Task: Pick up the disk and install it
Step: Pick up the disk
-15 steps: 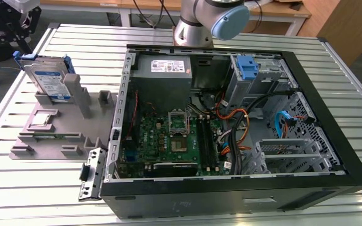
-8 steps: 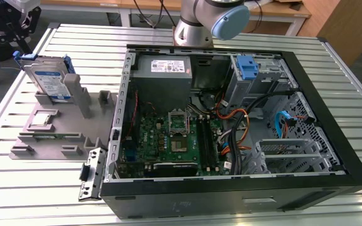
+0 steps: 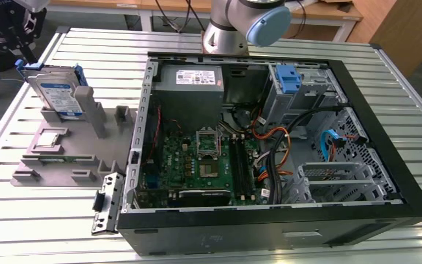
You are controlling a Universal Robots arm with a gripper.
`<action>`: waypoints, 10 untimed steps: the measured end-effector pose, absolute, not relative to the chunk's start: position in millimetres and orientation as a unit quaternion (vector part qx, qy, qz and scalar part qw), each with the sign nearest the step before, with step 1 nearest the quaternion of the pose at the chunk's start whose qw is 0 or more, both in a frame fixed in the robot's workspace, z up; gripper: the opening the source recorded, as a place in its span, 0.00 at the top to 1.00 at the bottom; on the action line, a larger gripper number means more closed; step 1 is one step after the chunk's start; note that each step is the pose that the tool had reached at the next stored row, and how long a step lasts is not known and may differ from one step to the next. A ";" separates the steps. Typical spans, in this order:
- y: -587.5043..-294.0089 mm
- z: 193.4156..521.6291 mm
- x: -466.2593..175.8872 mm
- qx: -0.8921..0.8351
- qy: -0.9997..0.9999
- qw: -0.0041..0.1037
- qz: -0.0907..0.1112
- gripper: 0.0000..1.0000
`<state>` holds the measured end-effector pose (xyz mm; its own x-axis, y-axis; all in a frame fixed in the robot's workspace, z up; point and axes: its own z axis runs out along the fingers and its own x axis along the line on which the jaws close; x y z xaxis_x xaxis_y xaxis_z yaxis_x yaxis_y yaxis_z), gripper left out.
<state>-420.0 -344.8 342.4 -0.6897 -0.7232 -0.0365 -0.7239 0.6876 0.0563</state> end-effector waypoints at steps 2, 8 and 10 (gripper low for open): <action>-344.8 342.1 -420.0 -0.411 0.911 0.005 0.033 0.90; -344.8 341.3 -420.0 -0.460 0.887 0.003 0.033 0.90; -344.8 341.1 -420.0 -0.476 0.879 0.003 0.033 0.90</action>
<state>-420.0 -344.8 341.1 -0.5469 -0.8364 -0.0364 -0.8368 0.5447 0.0564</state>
